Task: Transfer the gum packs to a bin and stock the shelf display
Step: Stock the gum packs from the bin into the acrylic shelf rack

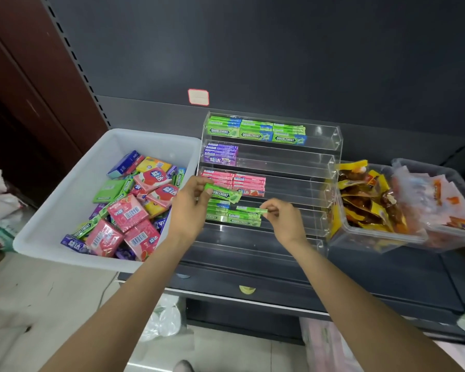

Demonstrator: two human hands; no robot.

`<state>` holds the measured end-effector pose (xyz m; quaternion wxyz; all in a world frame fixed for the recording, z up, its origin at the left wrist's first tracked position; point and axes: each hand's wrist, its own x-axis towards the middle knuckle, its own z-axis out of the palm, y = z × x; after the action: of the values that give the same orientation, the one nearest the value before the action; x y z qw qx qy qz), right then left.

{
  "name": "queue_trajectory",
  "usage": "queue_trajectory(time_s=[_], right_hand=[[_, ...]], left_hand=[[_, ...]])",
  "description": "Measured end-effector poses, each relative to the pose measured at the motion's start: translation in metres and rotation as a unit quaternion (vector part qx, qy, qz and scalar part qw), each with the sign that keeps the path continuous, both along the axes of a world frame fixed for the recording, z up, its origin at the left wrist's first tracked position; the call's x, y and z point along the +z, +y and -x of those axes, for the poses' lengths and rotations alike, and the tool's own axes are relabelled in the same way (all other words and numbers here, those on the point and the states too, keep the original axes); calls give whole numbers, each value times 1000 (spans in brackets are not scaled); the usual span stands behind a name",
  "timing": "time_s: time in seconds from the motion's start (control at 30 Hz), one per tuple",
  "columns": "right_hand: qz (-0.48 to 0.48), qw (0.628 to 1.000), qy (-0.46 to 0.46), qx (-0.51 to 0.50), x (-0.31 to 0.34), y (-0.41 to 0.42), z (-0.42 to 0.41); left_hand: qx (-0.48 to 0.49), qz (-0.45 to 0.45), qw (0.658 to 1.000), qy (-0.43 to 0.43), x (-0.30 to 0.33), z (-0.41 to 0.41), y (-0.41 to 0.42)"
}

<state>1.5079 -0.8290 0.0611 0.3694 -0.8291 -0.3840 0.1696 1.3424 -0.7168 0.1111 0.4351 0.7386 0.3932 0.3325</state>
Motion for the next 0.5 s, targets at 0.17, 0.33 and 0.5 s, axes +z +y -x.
queue_trajectory(time_s=[0.17,0.33,0.5], right_hand=[[54,996,-35,69,0,12,4],[80,991,-69,78,-2,20,10],[107,984,-121,77,6,17,12]], left_hand=[[-1,2,1000,8,1,4,3],[-7,14,1000,8,4,5,7],[-19,27,999,3,4,3,7]])
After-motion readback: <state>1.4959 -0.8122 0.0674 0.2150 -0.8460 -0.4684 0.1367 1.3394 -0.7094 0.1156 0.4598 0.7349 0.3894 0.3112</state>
